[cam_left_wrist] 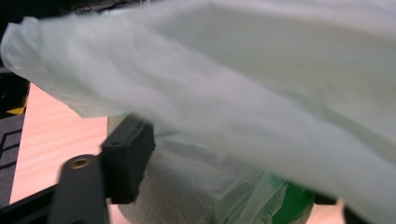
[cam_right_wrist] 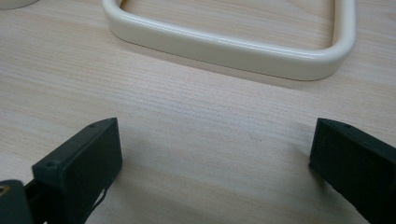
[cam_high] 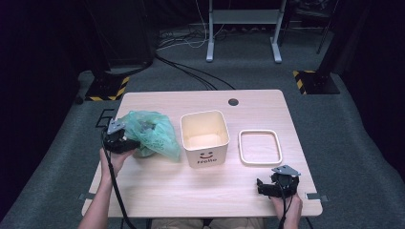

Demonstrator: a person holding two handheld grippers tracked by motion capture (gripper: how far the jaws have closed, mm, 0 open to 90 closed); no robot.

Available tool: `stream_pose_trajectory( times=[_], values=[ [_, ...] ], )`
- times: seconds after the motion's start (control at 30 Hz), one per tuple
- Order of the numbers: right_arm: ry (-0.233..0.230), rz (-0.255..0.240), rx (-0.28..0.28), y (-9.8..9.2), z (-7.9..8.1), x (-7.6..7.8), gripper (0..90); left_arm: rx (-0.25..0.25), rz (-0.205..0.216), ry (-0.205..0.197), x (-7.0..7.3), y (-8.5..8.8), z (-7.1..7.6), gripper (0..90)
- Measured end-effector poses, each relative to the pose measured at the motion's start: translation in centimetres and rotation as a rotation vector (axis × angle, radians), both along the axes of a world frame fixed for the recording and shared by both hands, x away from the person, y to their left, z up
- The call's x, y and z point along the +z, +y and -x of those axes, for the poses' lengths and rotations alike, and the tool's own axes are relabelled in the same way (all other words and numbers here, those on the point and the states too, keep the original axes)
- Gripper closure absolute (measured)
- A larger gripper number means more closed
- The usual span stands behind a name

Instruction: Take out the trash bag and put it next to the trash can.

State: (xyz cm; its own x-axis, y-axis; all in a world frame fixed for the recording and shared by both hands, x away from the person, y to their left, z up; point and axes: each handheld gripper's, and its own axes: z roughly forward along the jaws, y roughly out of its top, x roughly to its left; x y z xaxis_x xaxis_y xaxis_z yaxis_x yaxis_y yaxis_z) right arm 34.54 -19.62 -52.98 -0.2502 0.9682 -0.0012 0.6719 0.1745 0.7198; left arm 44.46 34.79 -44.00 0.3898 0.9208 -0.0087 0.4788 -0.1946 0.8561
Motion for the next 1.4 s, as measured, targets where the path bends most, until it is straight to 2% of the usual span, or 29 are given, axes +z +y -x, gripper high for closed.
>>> stream_pose_trajectory(
  times=[0.13, 0.47, 0.63, 0.77, 0.93, 1.17, 1.2, 1.23, 1.4],
  values=[
    [0.000, 0.000, 0.000, 0.0, 0.0, 0.0, 1.5, 0.011, -0.004, 0.017, -0.5, 0.1, 1.1, 17.4],
    [-0.002, 0.002, 0.001, 0.0, 0.0, 0.0, 1.5, 0.032, -0.030, 0.028, -2.4, 0.2, 4.1, 6.2],
    [0.000, -0.002, -0.001, 0.0, 0.0, 0.0, 1.6, 0.033, -0.042, 0.049, -3.8, 0.3, 5.7, 2.7],
    [0.000, -0.002, -0.001, 0.0, 0.0, 0.0, 1.7, 0.020, -0.043, 0.089, -5.0, 0.5, 6.5, 0.5],
    [-0.002, -0.001, -0.002, 0.0, -0.1, 0.0, 1.7, 0.006, -0.040, 0.149, -6.8, 0.5, 7.3, 0.2],
    [-0.002, -0.001, -0.003, 0.0, -0.1, 0.0, 1.7, -0.023, -0.082, 0.205, -8.9, 0.0, 7.7, 0.1],
    [-0.002, 0.001, -0.005, 0.0, -0.1, 0.0, 1.7, -0.013, -0.068, 0.206, -9.2, -0.1, 7.7, 0.1],
    [-0.002, 0.001, -0.005, 0.0, -0.1, 0.0, 1.7, -0.014, -0.086, 0.207, -9.1, -0.2, 7.7, 0.0],
    [-0.002, 0.001, -0.007, 0.0, -0.1, 0.0, 1.8, -0.020, -0.091, 0.207, -9.1, -0.3, 7.7, 0.0]
  ],
)
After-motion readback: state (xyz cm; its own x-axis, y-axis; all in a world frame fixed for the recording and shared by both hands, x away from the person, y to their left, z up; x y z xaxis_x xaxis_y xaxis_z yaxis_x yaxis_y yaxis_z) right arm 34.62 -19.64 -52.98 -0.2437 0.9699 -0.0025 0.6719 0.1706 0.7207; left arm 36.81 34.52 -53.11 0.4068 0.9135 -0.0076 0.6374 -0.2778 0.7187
